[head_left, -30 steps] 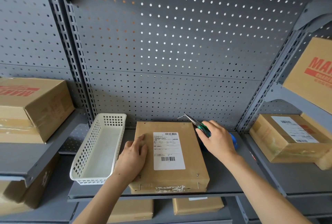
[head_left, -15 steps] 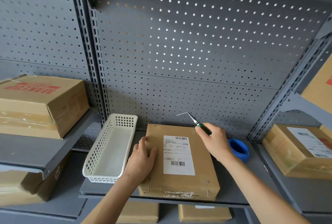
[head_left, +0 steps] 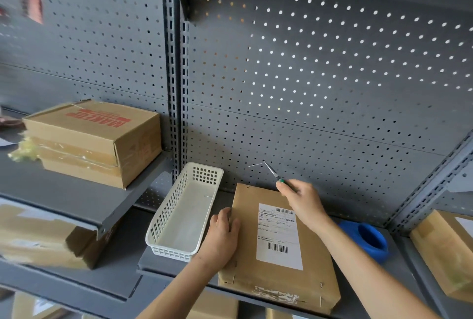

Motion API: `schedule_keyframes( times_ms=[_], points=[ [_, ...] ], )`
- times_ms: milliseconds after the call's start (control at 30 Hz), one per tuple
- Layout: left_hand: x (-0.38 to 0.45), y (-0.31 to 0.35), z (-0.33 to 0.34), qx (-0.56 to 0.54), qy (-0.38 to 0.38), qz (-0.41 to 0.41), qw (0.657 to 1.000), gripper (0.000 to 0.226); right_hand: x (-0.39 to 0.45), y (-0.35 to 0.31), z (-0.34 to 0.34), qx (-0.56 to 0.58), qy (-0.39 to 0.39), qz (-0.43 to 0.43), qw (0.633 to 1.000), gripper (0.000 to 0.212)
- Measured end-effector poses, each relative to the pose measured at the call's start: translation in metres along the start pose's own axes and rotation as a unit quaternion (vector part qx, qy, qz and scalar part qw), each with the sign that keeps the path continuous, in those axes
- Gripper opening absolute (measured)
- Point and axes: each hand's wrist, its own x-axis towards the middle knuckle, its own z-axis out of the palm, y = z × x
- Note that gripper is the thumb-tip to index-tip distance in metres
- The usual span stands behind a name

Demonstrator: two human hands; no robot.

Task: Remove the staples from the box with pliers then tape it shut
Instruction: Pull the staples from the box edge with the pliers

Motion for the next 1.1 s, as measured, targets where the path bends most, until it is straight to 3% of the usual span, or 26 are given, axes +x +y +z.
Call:
schedule_keyframes(
  times_ms=[300, 600, 800, 1000, 1100],
  points=[
    [0.001, -0.007, 0.002, -0.014, 0.017, 0.019, 1.0, 0.044, 0.023, -0.023, 0.038, 0.027, -0.065, -0.001, 0.998, 0.053],
    [-0.001, -0.004, 0.003, -0.034, 0.012, 0.021, 0.999, 0.044, 0.045, -0.034, 0.069, -0.002, -0.101, 0.001, 0.995, 0.044],
    [-0.002, -0.007, 0.004, -0.034, 0.016, 0.023, 0.999, 0.045, 0.054, -0.038, 0.085, -0.076, -0.104, -0.037, 0.991, 0.03],
    [-0.002, -0.007, 0.004, -0.03, 0.033, 0.033, 0.998, 0.046, 0.054, -0.047, 0.093, -0.203, -0.121, -0.084, 0.968, 0.041],
    [-0.002, -0.008, 0.004, -0.031, 0.032, 0.034, 0.998, 0.045, 0.054, -0.05, 0.095, -0.239, -0.131, -0.103, 0.957, 0.037]
  ],
)
